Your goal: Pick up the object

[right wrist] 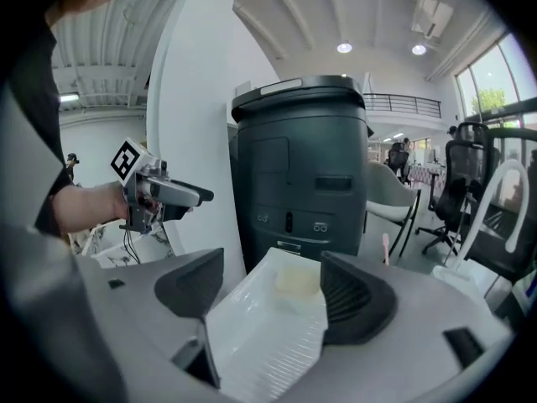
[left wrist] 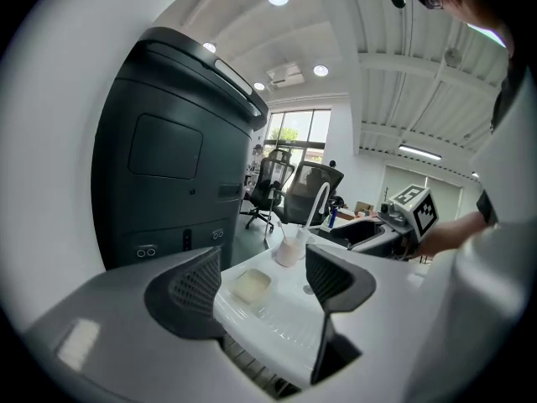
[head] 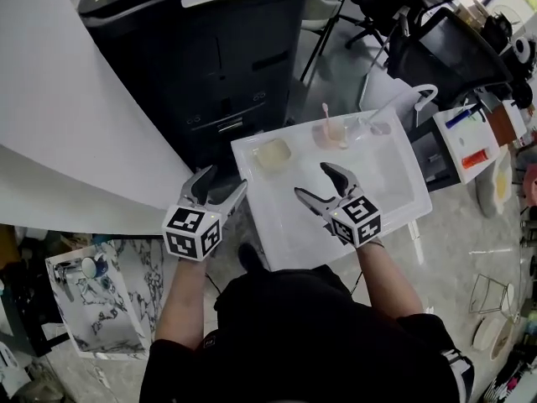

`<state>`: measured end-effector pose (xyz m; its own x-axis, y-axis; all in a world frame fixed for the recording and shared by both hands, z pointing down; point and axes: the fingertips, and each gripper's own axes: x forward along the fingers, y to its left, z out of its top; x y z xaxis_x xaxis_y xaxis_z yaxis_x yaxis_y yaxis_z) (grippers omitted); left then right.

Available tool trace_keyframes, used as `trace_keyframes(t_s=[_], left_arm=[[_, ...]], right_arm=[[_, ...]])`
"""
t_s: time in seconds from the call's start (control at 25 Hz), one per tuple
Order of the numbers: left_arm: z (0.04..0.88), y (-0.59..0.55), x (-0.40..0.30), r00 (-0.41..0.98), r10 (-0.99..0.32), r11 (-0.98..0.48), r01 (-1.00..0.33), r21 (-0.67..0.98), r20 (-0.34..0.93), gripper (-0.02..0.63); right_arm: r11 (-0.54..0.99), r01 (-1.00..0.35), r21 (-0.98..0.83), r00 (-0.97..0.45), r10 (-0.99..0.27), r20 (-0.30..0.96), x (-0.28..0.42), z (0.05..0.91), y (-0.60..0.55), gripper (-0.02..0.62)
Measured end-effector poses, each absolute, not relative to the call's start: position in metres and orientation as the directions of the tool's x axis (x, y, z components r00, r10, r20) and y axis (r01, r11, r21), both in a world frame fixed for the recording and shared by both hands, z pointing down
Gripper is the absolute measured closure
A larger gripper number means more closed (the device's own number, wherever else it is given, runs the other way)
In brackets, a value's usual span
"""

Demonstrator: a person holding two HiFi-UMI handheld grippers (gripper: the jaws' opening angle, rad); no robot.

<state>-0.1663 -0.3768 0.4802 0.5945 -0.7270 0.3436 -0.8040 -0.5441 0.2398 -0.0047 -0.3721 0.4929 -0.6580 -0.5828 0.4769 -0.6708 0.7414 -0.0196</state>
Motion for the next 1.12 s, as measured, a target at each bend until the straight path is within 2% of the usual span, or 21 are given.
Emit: trace_keyframes(t_s=[0.44,0.76,1.12], left_arm=[[0.508,-0.392,-0.156,0.529,-0.75,-0.448,-0.848,0.285,0.396,0.285],[0.519,-0.393,-0.156,0.495,-0.763,-0.401,-0.867,0.297,0.416,0.288],[0.535,-0.385,-0.164,0.485,-0.757,-0.373,-0.871,0.32,0.437,0.295]], right_arm=[[0.88,-0.474,0.026,-0.702,-0.395,0.593,-0.02,0.543,-0.411,0.268],[0.939,-0.34,0.055,-0.677,-0.285,0.678,-0.031,0.588,-0.426,0.268],[0.959,-0.28,0.049,-0.618,-0.218,0.756,-0.05,0.646,-0.44,0.268]])
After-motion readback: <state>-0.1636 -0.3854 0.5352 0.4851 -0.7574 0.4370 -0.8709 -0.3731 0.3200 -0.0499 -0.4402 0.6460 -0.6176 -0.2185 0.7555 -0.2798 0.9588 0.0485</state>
